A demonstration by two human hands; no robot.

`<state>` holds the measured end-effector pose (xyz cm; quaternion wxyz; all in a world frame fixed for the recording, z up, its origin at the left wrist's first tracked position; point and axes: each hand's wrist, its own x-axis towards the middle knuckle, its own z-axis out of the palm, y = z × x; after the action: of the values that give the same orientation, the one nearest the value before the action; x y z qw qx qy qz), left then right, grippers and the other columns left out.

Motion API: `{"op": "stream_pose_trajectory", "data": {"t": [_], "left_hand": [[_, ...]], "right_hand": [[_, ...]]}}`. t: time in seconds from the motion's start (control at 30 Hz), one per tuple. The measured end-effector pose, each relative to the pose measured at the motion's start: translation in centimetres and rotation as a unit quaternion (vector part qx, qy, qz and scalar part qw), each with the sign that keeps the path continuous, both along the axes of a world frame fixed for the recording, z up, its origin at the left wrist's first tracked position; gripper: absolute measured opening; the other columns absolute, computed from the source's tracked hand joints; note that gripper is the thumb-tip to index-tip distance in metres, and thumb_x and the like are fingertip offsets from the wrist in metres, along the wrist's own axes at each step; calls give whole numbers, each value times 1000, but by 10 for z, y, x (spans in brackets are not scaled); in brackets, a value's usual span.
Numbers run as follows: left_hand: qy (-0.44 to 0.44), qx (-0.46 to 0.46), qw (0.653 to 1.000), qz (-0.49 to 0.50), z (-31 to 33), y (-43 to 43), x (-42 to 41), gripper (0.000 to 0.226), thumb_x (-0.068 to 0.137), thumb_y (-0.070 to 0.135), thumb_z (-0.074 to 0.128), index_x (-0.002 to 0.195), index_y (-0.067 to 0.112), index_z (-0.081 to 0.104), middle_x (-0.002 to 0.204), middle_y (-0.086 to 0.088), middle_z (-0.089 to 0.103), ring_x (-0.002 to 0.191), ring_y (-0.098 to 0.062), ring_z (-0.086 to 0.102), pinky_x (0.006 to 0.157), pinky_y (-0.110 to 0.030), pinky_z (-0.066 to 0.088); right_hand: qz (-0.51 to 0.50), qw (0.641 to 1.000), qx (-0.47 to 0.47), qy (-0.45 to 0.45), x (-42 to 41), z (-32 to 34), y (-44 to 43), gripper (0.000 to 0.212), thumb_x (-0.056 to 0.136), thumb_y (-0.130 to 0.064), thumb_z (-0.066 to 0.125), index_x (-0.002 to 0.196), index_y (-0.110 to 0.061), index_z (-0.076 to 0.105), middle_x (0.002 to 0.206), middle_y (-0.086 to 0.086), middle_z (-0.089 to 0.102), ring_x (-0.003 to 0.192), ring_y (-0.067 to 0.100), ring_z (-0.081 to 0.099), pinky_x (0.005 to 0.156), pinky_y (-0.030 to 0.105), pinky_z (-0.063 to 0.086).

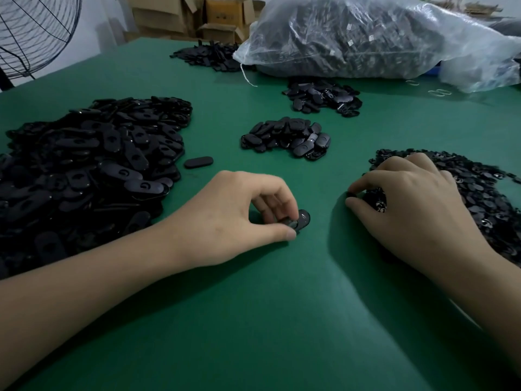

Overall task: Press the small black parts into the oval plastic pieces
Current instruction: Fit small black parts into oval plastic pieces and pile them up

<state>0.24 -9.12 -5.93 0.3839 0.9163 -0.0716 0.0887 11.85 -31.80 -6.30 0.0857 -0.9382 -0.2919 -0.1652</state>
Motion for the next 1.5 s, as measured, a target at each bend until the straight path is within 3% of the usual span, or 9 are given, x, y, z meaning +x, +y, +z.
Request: {"op": "stream_pose_trajectory", "data": {"t": [0.3, 0.47, 0.63, 0.77, 0.97, 1.17, 1.27, 1.37, 1.5], "left_hand": [[-3, -151, 987, 61, -4, -1, 5, 18, 84, 16, 84, 95, 26, 74, 87, 2, 76, 78, -13, 77, 81, -35, 61], [16, -202, 978, 50, -7, -1, 3, 14, 90, 7, 75, 95, 20, 72, 87, 3, 76, 83, -13, 78, 61, -21, 56], [10, -158, 985, 69, -11, 0, 2, 9, 91, 21, 75, 95, 28, 77, 87, 8, 76, 77, -2, 68, 76, -26, 54], [5, -140, 987, 72, -9, -1, 2, 15, 93, 21, 72, 102, 32, 79, 89, 14, 74, 68, 7, 60, 64, -10, 46], [16, -101, 992, 72, -2, 0, 3, 40, 104, 17, 55, 130, 46, 65, 97, 17, 61, 82, 5, 61, 78, -6, 44], [27, -186, 981, 55, 2, -2, 3, 37, 104, 12, 54, 133, 33, 62, 102, 5, 72, 90, 0, 73, 83, -9, 51], [48, -253, 965, 54, -1, -3, 4, 23, 101, 15, 60, 121, 24, 65, 100, 2, 75, 92, -11, 77, 96, -29, 57], [49, -292, 954, 55, -3, -3, 5, 15, 98, 15, 65, 112, 19, 71, 102, -2, 76, 95, -17, 77, 101, -37, 55], [51, -338, 939, 39, -8, -3, 5, 19, 99, 10, 64, 108, 20, 77, 103, -3, 74, 99, -22, 77, 104, -31, 52]], "right_hand": [[26, 999, 45, 8, 1, 2, -1, 9, 85, -37, 75, 93, -33, 73, 92, -7, 61, 103, 21, 46, 79, 36, 28], [32, 998, 50, 16, 1, 2, 0, 4, 85, -37, 73, 87, -34, 71, 90, -7, 62, 100, 20, 45, 78, 37, 29], [26, 997, 76, 21, 2, 3, -3, 12, 84, -36, 73, 94, -31, 69, 88, -10, 62, 99, 20, 48, 86, 47, 45], [18, 998, 48, 23, 0, 2, -1, 20, 88, -37, 69, 107, -33, 75, 95, -7, 61, 106, 24, 48, 86, 43, 41], [30, 999, 33, 28, -2, 5, -1, 9, 86, -39, 71, 93, -36, 76, 94, -5, 62, 103, 22, 46, 81, 39, 33], [29, 998, 44, 26, -4, 9, 0, 6, 84, -33, 78, 89, -34, 75, 83, -15, 62, 103, 19, 49, 83, 40, 35], [44, 997, 57, 30, -6, 11, 0, 9, 82, -26, 81, 88, -31, 78, 77, -28, 48, 100, 21, 53, 87, 48, 45], [49, 994, 86, 39, -4, 9, -1, 12, 81, -22, 83, 90, -29, 80, 79, -28, 44, 86, 14, 47, 77, 32, 38], [54, 994, 84, 41, -1, 8, -1, 14, 82, -21, 81, 93, -30, 80, 77, -28, 47, 87, 12, 46, 75, 28, 34]]}}
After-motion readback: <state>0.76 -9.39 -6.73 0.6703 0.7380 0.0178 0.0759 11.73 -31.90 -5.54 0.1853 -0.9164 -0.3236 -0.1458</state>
